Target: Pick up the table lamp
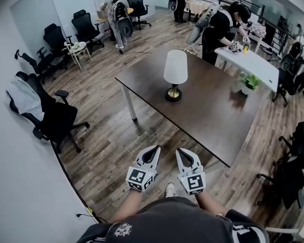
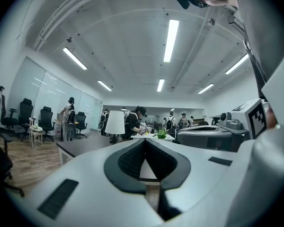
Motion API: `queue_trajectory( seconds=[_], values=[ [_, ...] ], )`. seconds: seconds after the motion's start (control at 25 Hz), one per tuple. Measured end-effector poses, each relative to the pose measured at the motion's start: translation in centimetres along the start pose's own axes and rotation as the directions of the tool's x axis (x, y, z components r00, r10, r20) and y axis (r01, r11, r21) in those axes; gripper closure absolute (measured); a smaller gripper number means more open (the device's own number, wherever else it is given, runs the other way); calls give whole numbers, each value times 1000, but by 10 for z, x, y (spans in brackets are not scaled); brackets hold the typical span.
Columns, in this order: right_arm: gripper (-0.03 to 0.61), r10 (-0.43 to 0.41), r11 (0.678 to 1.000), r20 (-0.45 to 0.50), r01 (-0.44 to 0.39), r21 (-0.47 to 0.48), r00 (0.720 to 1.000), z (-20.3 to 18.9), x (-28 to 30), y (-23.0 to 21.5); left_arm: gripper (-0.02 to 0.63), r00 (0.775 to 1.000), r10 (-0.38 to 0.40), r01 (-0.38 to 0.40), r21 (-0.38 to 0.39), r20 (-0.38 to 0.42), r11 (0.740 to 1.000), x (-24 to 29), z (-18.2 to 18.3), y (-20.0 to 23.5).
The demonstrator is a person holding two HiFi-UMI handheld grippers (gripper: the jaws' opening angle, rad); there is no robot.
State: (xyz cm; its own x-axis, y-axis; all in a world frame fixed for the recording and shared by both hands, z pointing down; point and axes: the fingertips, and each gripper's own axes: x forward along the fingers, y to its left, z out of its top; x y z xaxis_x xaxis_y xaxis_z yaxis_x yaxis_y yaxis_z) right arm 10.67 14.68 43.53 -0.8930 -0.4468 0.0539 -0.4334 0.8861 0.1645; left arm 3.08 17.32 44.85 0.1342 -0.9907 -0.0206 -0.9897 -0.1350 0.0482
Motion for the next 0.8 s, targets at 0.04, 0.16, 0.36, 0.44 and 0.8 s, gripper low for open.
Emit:
queue_trajectory(
  seconds=[0.04,0.16,0.36,0.44,0.8],
  values=[
    [552,3,1000,7,-3,3,1000,1,7,-8,607,1000,1,-1,6,1,1000,9,3,4],
    [552,5,1000,25,-5,3,1000,2,25,-34,607,1000,7,-7,14,0,1000,37,7,15],
    [552,3,999,27,-4,36,1000,-5,46,-73,606,1000,16,-16,12,-13,1000,77,3,22],
    [552,6,999,25,-7,50,1000,-9,51,-84,606,1000,12,-11,11,-27,1000,90,-1,23],
    [552,8,999,-4,-8,49,1000,-22,73,-110,606,997,23,-23,1,-70,1000,129,-13,54]
  ],
)
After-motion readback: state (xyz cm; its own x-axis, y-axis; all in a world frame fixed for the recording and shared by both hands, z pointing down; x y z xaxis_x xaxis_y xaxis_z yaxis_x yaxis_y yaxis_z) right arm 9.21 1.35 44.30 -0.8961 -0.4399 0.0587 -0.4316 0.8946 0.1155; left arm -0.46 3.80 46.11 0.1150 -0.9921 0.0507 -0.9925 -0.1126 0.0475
